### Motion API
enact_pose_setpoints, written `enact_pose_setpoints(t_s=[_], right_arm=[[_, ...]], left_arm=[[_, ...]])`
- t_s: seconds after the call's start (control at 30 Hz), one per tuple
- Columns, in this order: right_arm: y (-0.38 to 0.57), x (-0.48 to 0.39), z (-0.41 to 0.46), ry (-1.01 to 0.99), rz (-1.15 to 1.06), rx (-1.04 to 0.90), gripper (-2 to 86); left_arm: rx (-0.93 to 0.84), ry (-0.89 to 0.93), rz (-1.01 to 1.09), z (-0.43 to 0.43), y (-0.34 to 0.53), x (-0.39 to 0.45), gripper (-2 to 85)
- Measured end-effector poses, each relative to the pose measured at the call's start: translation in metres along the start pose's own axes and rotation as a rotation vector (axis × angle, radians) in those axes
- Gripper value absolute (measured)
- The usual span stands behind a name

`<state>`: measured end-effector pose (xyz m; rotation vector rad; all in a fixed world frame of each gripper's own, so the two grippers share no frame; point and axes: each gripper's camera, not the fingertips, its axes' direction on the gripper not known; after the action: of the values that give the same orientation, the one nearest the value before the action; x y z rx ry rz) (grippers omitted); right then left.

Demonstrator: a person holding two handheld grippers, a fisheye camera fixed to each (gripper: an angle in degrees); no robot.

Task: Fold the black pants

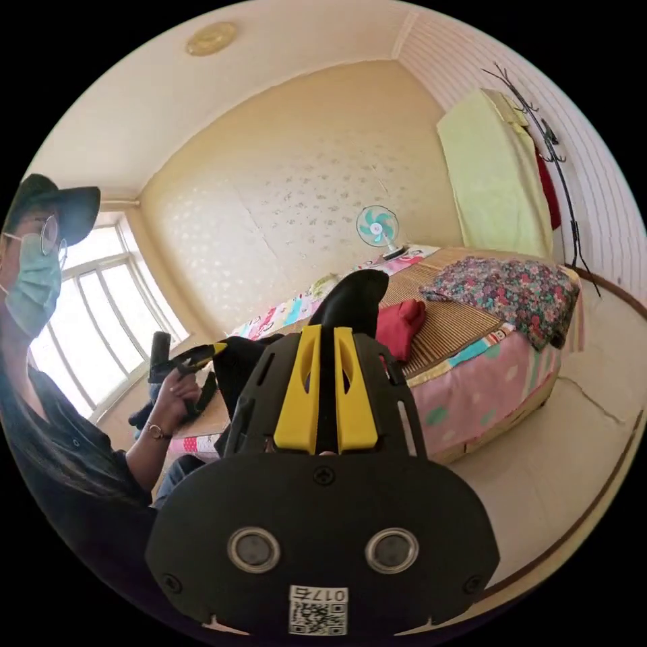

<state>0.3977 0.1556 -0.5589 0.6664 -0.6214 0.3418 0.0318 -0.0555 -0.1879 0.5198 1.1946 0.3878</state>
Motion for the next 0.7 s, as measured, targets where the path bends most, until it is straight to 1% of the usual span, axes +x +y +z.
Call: enact_pose_setpoints(t_s=[0.03,0.1,0.13,0.2,0.23,0.27,0.3,0.37,0.4,0.43,0.5,0.53,0.6,0.63,0.7], right_arm=[[-0.008,-0.007,0.011,-0.034,-0.023,0.007,1.5],[-0.053,-0.029,0.077,-0.149,-0.102,-0.007,1.6],[-0.068,-0.036,0.098,-0.155,-0.127,-0.014,1.6],[-0.134,-0.066,0.196,-0.105,-0.197,-0.02,1.9],[-0.152,-0.073,0.224,-0.088,-0.192,-0.021,2.0],[-0.185,-0.082,0.28,-0.052,-0.149,-0.043,2.3],[-0.208,-0.091,0.331,0.007,-0.112,-0.101,2.6],[-0.222,-0.102,0.385,0.108,-0.044,-0.218,3.1],[-0.215,-0.115,0.403,0.11,-0.04,-0.269,3.4],[-0.207,-0.122,0.407,0.095,-0.051,-0.278,3.5],[-0.148,-0.149,0.408,0.051,-0.166,-0.277,4.9],[-0.128,-0.153,0.407,0.048,-0.196,-0.284,5.4],[-0.049,-0.152,0.402,0.048,-0.27,-0.349,6.4],[-0.032,-0.148,0.4,0.042,-0.275,-0.372,6.5],[0.027,-0.123,0.387,-0.055,-0.232,-0.452,7.1]], left_arm=[[0.013,-0.077,-0.01,-0.017,-0.008,-0.002,1.3],[0.023,-0.309,-0.037,-0.062,-0.055,-0.024,1.7],[0.028,-0.35,-0.04,-0.069,-0.069,-0.033,1.8],[0.033,-0.479,-0.083,-0.086,-0.134,-0.088,2.9],[0.027,-0.505,-0.106,-0.089,-0.149,-0.104,3.3],[0.011,-0.554,-0.137,-0.094,-0.171,-0.13,4.3],[-0.016,-0.597,-0.202,-0.101,-0.181,-0.153,5.5],[-0.037,-0.641,-0.314,-0.113,-0.172,-0.171,8.2],[-0.055,-0.592,-0.298,-0.117,-0.155,-0.172,9.4],[-0.06,-0.563,-0.282,-0.118,-0.143,-0.171,10.0],[-0.12,-0.455,-0.268,-0.111,-0.078,-0.166,10.3],[-0.153,-0.417,-0.275,-0.106,-0.059,-0.165,10.3],[-0.292,-0.23,-0.342,-0.076,0.017,-0.157,10.5],[-0.323,-0.174,-0.362,-0.067,0.036,-0.153,10.6],[-0.411,0.044,-0.443,-0.034,0.1,-0.132,11.3]])
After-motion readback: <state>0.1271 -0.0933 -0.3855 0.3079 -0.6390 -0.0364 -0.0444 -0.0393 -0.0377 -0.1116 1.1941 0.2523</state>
